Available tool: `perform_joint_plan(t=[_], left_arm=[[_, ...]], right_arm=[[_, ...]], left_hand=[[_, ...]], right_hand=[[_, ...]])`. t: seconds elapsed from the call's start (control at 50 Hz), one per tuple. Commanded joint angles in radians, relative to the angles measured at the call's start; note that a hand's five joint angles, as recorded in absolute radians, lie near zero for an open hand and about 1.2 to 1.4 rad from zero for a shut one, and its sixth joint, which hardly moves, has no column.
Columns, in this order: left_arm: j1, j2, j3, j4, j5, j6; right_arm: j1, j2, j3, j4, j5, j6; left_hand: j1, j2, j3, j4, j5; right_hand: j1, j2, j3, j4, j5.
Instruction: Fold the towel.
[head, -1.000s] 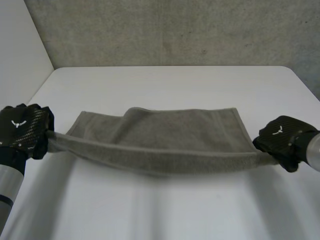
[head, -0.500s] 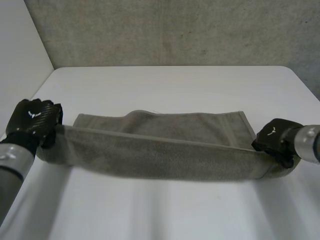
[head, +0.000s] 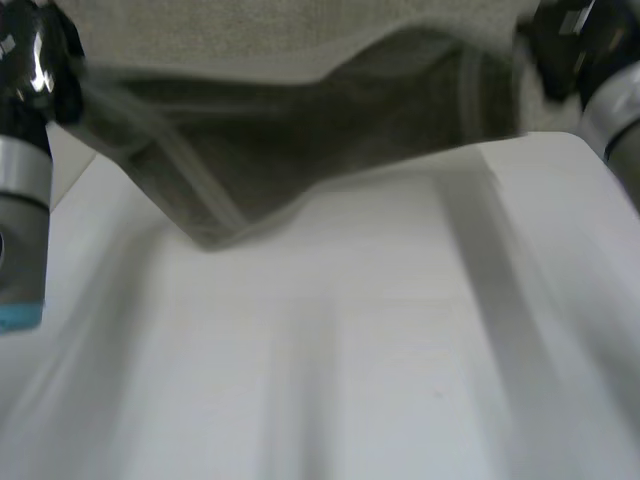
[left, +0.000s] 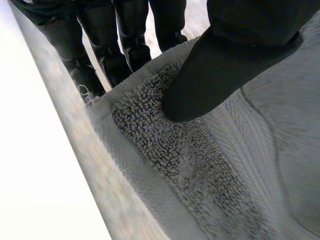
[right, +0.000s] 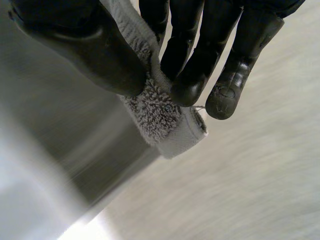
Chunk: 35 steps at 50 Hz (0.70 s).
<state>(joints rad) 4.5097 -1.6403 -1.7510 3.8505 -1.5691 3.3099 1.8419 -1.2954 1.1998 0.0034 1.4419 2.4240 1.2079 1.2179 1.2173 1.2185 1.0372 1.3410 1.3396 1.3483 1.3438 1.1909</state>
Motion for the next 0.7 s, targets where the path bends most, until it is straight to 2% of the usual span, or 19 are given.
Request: perform_joint_plan(t=[0.02, 0.04, 0.14, 0.2, 0.3, 0.42, 0.46, 0.54, 0.6, 0.66, 0.7], left_arm=[[0.055, 0.002, -0.229, -0.029, 0.119, 0.013], [0.055, 0.002, -0.229, -0.029, 0.12, 0.013], [0.074, 0.026, -0.415, -0.036, 0.242, 0.026], [0.077, 0.04, -0.453, -0.036, 0.265, 0.034], [0.146, 0.143, -0.557, -0.054, 0.31, 0.082], [0.175, 0.274, -0.573, -0.14, 0.327, 0.106], [0.178, 0.377, -0.559, -0.242, 0.327, 0.108], [0.183, 0.473, -0.523, -0.34, 0.327, 0.106], [0.184, 0.542, -0.457, -0.423, 0.321, 0.099], [0.184, 0.576, -0.379, -0.477, 0.31, 0.094], [0.184, 0.577, -0.336, -0.496, 0.304, 0.092]], right_arm=[[-0.006, 0.025, 0.172, 0.342, -0.052, -0.175], [-0.006, 0.024, 0.226, 0.343, -0.06, -0.193], [-0.035, 0.013, 0.361, 0.354, -0.061, -0.25], [-0.085, -0.008, 0.443, 0.351, -0.064, -0.313], [-0.136, -0.057, 0.494, 0.343, -0.081, -0.358], [-0.148, -0.18, 0.494, 0.356, -0.098, -0.356], [-0.158, -0.223, 0.492, 0.356, -0.103, -0.356], [-0.196, -0.353, 0.454, 0.356, -0.12, -0.347], [-0.201, -0.39, 0.425, 0.349, -0.135, -0.333], [-0.205, -0.433, 0.337, 0.345, -0.158, -0.253], [-0.21, -0.441, 0.229, 0.346, -0.17, -0.122]], left_hand=[[0.188, 0.178, 0.179, 0.178, 0.185], [0.188, 0.178, 0.179, 0.178, 0.185], [0.188, 0.178, 0.179, 0.178, 0.185], [0.188, 0.178, 0.179, 0.178, 0.185], [0.188, 0.178, 0.179, 0.178, 0.185], [0.188, 0.178, 0.179, 0.178, 0.185], [0.188, 0.178, 0.179, 0.178, 0.185], [0.188, 0.178, 0.179, 0.178, 0.185], [0.188, 0.178, 0.179, 0.178, 0.185], [0.188, 0.178, 0.179, 0.178, 0.185], [0.188, 0.178, 0.179, 0.178, 0.185]], right_hand=[[0.055, 0.057, 0.048, 0.052, 0.031], [0.055, 0.057, 0.048, 0.052, 0.031], [0.055, 0.057, 0.048, 0.052, 0.031], [0.055, 0.057, 0.048, 0.052, 0.031], [0.055, 0.057, 0.048, 0.052, 0.031], [0.055, 0.057, 0.048, 0.052, 0.031], [0.055, 0.057, 0.048, 0.052, 0.031], [0.055, 0.057, 0.048, 0.052, 0.031], [0.055, 0.057, 0.048, 0.052, 0.031], [0.055, 0.057, 0.048, 0.052, 0.031], [0.055, 0.057, 0.048, 0.052, 0.031]])
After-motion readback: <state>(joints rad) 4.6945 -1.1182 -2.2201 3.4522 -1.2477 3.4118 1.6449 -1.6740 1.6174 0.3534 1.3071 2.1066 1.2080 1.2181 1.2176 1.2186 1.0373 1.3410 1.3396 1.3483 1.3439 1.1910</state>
